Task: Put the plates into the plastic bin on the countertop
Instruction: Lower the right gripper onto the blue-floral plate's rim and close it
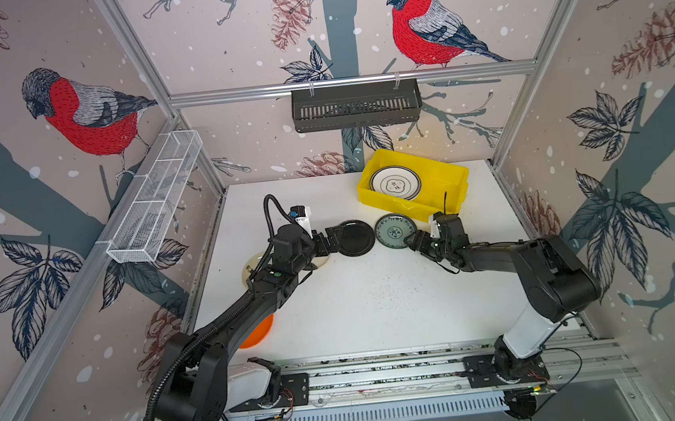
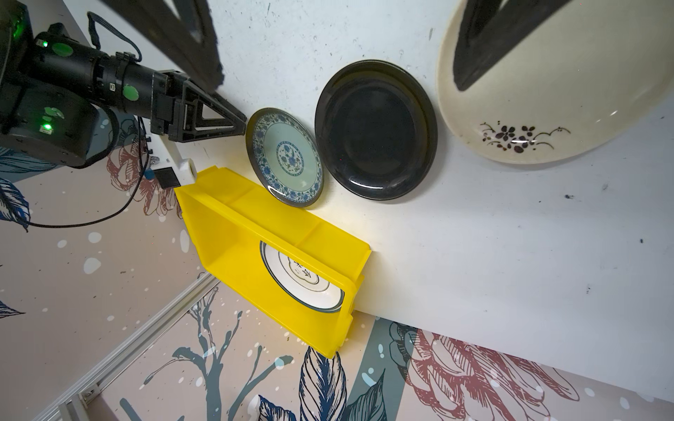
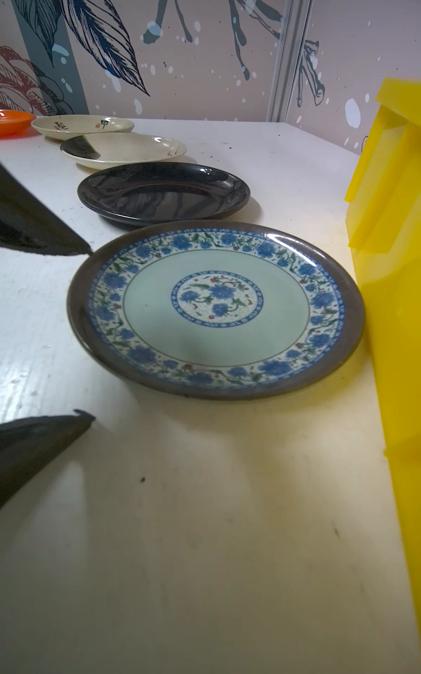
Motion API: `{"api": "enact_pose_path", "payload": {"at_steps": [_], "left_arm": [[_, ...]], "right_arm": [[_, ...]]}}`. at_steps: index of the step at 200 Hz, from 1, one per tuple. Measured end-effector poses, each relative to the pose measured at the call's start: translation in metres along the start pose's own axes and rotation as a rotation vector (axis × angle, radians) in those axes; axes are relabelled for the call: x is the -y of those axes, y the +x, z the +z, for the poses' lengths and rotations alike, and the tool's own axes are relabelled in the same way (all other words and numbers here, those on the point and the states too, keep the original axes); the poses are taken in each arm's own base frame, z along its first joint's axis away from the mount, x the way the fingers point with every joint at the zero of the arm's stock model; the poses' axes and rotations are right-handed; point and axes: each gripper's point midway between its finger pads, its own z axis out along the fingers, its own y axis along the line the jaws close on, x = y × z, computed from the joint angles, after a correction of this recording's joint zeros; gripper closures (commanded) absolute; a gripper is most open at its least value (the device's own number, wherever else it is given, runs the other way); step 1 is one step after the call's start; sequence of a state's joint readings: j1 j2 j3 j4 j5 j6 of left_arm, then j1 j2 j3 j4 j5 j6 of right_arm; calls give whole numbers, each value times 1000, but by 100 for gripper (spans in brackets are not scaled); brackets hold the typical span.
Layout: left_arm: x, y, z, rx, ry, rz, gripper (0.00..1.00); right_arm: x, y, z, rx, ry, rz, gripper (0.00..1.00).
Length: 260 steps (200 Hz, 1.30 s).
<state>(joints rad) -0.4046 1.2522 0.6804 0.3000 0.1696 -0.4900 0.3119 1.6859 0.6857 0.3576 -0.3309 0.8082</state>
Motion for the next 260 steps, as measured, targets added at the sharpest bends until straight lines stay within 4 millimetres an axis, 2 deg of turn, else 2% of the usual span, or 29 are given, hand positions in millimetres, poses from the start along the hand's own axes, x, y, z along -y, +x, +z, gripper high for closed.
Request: {"api": "enact_pose_path", "payload": {"at_steps": [34,69,102,149,223,260], "left_arm": [[-1,-1,-4,10,-10,1,2],[-8,13,-6,-8,-20,-3,2],[-7,12,-4,-5,-11,-10,2],[-3,13,-3,-12,10,-20,2],[1,7,-8,5,22,-23,2],[0,7,-8,7,19,-23,2]], "right_arm": [[2,1,3,-4,13,-1,34],[0,-1,4,2,24,-12,39],[2,-4,5,16,39,-26,43],[3,-15,16,27,50,-25,50],[4,-24,22,42,72,-24,73],[11,-25,25,35,97,-15,78]]}}
